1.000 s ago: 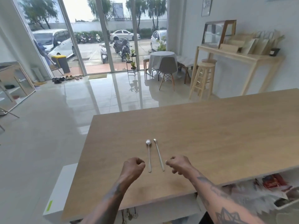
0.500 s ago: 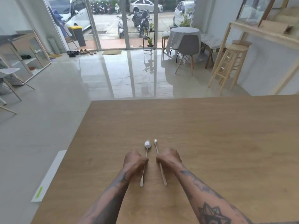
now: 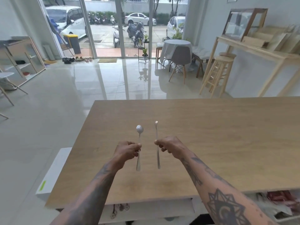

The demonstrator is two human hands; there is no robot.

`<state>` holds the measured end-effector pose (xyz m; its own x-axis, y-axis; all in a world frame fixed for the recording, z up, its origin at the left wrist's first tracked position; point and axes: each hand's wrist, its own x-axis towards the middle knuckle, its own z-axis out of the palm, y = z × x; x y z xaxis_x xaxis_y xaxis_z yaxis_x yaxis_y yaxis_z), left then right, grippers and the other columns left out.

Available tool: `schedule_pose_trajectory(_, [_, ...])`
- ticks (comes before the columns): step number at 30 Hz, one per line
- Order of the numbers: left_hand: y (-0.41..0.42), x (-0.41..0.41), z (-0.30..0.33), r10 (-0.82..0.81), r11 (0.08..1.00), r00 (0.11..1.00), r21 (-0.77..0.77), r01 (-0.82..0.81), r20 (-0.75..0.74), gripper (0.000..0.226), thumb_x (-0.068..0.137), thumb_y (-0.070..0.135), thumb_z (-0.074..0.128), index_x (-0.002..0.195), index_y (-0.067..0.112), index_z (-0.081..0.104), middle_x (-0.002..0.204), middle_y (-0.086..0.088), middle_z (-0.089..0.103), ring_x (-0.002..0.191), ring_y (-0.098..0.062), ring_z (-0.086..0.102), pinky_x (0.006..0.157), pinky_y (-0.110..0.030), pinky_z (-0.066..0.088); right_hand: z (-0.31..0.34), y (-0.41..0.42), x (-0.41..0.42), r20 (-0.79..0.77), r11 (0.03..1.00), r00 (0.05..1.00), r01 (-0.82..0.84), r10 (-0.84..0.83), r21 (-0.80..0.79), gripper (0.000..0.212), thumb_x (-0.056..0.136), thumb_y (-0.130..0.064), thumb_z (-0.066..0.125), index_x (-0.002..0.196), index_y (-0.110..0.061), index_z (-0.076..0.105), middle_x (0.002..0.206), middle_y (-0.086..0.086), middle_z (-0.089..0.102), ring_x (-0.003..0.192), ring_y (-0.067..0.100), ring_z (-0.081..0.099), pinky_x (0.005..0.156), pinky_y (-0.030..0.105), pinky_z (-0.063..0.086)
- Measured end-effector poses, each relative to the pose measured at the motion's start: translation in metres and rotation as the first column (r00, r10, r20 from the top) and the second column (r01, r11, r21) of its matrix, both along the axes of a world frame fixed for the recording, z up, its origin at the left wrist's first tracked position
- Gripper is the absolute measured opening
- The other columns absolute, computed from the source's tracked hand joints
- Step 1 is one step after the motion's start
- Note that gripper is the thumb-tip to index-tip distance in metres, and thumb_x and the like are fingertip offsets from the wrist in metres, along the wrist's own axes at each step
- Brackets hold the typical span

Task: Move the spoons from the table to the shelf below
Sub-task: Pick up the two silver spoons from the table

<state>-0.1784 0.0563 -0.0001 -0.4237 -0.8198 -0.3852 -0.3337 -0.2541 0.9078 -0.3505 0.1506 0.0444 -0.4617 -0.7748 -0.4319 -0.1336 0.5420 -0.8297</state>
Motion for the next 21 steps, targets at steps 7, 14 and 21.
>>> schedule_pose_trajectory(7, [0.063,0.094,0.059,-0.051,0.991,0.993,-0.132,0.036,-0.111,0.016,0.087,0.016,0.07,0.085,0.0,0.073,0.07,-0.007,0.064,0.057,-0.014,0.054,0.054,-0.022,0.043,0.048,0.068,0.092,-0.049,0.994,0.999,0.0,-0.005,-0.107,0.009,0.085,-0.016,0.07,0.086,-0.008,0.066,0.069,0.002,0.055,0.056,0.013,0.047,0.05,0.025,0.029])
schedule_pose_trajectory(14, [0.123,0.196,0.069,-0.015,0.99,0.994,-0.139,-0.001,-0.111,0.017,0.088,0.017,0.07,0.093,0.001,0.072,0.076,-0.006,0.065,0.058,-0.011,0.055,0.052,-0.019,0.044,0.04,0.108,0.185,0.009,0.989,0.992,-0.121,0.123,-0.082,0.011,0.085,-0.019,0.069,0.091,-0.011,0.068,0.073,0.001,0.055,0.055,0.01,0.045,0.052,0.024,0.029])
schedule_pose_trajectory(21, [0.165,0.253,-0.002,0.114,0.991,0.991,-0.057,-0.118,-0.063,0.015,0.087,0.016,0.07,0.091,0.002,0.073,0.06,0.003,0.066,0.046,-0.004,0.057,0.041,-0.014,0.042,-0.017,0.123,0.237,0.098,0.98,0.979,-0.188,0.181,0.067,0.007,0.087,-0.02,0.071,0.085,-0.014,0.069,0.067,-0.004,0.059,0.049,0.005,0.047,0.05,0.019,0.032])
